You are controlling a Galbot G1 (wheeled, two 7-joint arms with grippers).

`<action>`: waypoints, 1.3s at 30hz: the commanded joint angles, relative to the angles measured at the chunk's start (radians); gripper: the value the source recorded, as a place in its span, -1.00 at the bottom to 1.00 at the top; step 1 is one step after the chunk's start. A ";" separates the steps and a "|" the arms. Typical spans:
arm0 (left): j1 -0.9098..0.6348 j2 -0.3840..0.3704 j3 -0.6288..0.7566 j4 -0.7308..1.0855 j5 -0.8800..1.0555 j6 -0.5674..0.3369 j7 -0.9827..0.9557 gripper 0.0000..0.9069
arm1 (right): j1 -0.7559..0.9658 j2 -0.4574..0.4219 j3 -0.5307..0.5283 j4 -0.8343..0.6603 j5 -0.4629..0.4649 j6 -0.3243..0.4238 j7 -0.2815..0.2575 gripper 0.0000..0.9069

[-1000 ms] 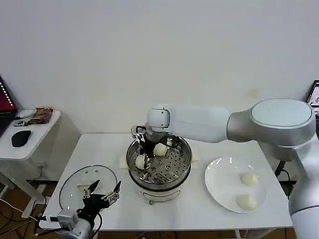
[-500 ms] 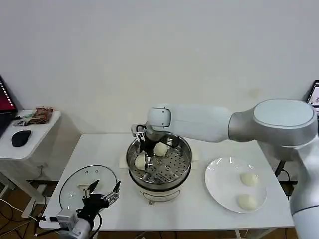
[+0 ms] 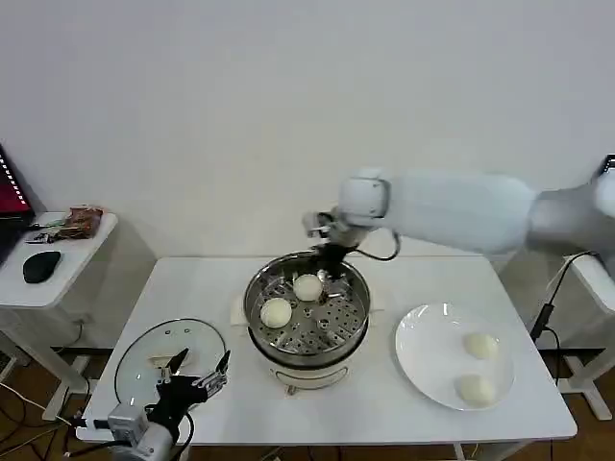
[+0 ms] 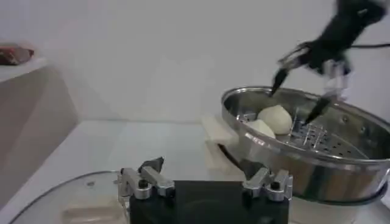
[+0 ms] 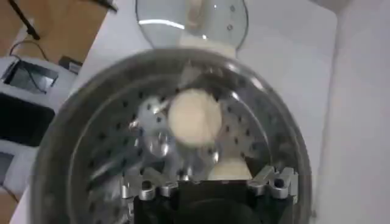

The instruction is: Take steamed baozi put them in steamer then cover it.

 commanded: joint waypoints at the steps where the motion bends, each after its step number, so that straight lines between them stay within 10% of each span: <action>1: -0.003 0.000 0.001 0.003 0.000 0.001 0.000 1.00 | 0.129 -0.368 -0.104 0.206 -0.116 0.107 -0.081 1.00; 16: -0.002 -0.002 -0.006 -0.001 -0.002 0.003 -0.003 1.00 | -0.089 -0.573 -0.054 0.199 -0.382 0.209 -0.114 1.00; 39: 0.002 -0.001 -0.010 0.004 0.000 0.006 -0.006 1.00 | -0.487 -0.671 0.237 0.145 -0.545 0.257 -0.122 1.00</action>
